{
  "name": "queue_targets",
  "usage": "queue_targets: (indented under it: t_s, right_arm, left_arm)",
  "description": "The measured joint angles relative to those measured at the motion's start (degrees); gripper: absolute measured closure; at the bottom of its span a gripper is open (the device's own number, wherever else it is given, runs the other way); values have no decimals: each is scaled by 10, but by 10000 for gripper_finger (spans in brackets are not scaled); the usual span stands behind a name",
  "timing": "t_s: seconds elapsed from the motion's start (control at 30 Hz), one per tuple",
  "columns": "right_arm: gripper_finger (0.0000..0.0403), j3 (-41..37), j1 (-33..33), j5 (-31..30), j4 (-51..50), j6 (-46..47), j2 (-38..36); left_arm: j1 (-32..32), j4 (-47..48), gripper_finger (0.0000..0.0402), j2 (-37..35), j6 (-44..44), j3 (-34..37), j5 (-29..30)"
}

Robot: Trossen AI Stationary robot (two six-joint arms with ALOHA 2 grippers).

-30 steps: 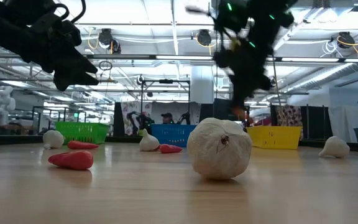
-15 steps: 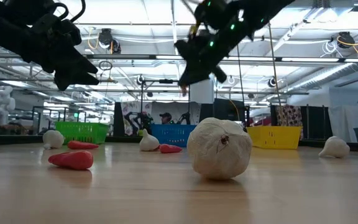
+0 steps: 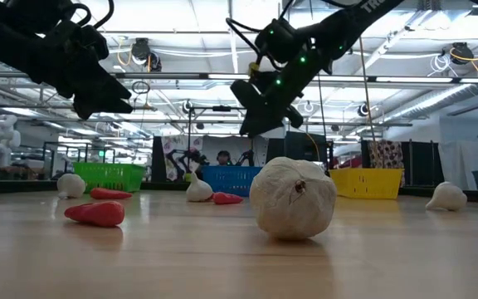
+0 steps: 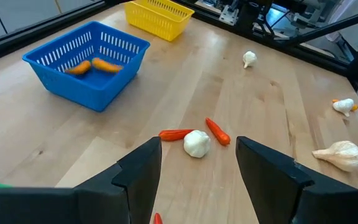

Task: Sort produce into baskets
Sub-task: Put the orange chili pepper into the blue bin

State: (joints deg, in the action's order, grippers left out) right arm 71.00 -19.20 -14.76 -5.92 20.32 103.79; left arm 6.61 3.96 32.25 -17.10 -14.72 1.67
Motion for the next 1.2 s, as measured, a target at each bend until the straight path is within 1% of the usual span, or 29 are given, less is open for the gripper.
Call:
queue_targets:
  t_s: [0.1,0.13,0.27,0.33,0.53,0.77,0.83,0.97,1.0,1.2]
  right_arm:
    - [281,0,2,2,9,0,0]
    - [277,0,4,12,15,0,0]
    - [268,0,28,107,45,-28,-3]
    - [266,0,52,137,59,-47,-3]
    - [266,0,128,133,71,-108,-3]
    - [266,0,195,131,9,-170,-3]
    - [266,0,206,126,-21,-188,-3]
    - [266,1,220,70,-67,-199,17]
    - [266,0,221,62,-71,-205,25]
    - [266,1,219,58,-45,-236,75]
  left_arm:
    - [0,0,188,0,-1,0,0]
    - [0,0,188,0,-1,0,0]
    - [0,0,188,0,13,0,1]
    - [0,0,188,0,28,0,1]
    - [0,0,188,0,29,0,1]
    - [0,0,188,0,26,0,1]
    - [0,0,188,0,26,0,1]
    - [0,0,188,0,26,0,1]
    - [0,0,188,0,26,0,1]
    - [0,0,188,0,26,0,1]
